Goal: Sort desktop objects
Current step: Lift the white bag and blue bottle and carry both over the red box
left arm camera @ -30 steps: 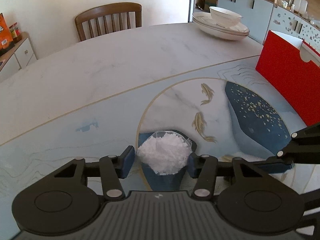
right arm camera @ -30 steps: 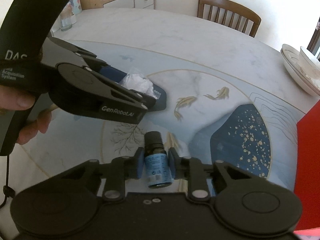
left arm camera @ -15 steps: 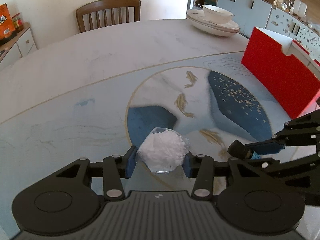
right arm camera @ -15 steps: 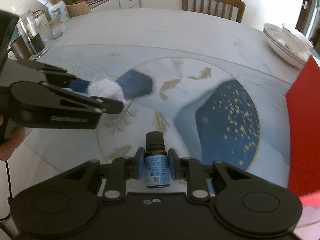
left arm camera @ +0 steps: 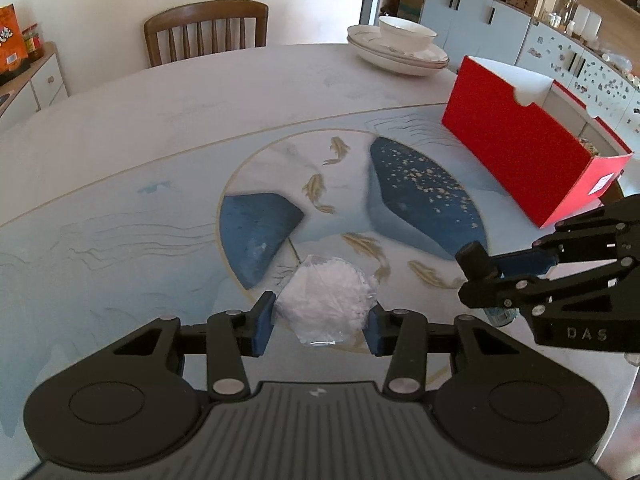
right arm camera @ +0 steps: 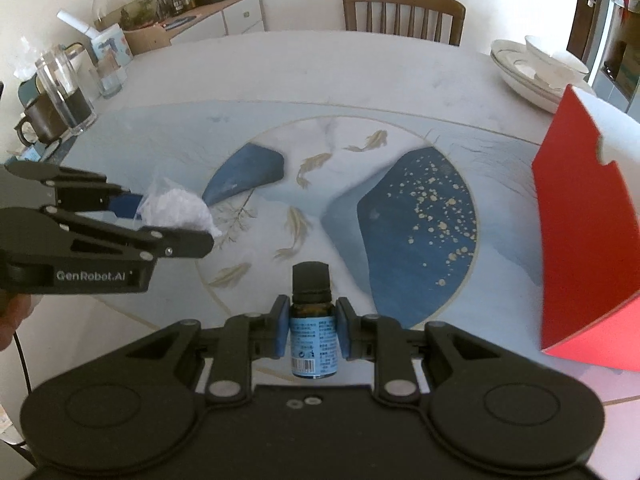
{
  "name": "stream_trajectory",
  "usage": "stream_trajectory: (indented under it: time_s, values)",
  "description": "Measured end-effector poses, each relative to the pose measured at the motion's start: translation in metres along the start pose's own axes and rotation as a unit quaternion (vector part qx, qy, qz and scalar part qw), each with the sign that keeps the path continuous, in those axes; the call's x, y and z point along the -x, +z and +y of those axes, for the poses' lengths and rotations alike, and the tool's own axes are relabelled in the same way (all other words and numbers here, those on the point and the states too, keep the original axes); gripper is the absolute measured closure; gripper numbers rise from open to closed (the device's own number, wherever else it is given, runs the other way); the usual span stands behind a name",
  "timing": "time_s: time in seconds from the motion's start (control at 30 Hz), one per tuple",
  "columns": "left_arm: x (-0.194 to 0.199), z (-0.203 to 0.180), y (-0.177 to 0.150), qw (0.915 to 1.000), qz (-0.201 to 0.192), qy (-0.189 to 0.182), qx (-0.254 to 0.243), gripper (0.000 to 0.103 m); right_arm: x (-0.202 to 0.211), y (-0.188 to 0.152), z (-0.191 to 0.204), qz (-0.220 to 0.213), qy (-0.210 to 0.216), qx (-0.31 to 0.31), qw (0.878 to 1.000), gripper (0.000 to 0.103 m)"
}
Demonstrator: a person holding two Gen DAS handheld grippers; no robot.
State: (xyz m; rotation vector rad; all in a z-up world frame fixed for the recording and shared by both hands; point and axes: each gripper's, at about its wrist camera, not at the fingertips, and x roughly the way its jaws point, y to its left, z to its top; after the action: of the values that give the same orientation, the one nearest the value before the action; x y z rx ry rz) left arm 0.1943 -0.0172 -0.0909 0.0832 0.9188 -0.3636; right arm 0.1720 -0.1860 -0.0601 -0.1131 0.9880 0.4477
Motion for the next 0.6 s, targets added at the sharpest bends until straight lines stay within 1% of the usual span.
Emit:
stream_trajectory:
  time_s: [0.1, 0.37, 0.6]
  values:
    - [0.005, -0.004, 0.000, 0.9999, -0.001, -0.004, 0.010, 0.060, 0.010, 0.000, -0.004, -0.005, 0.003, -0.005, 1.000, 0.080]
    - [0.024, -0.024, 0.004, 0.9995, -0.018, -0.014, 0.021, 0.060, 0.043, -0.001, -0.018, -0.026, 0.004, -0.012, 1.000, 0.080]
    - [0.032, -0.044, 0.013, 0.9991, -0.028, -0.017, 0.028, 0.060, 0.073, -0.002, -0.041, -0.048, 0.003, -0.023, 0.999, 0.080]
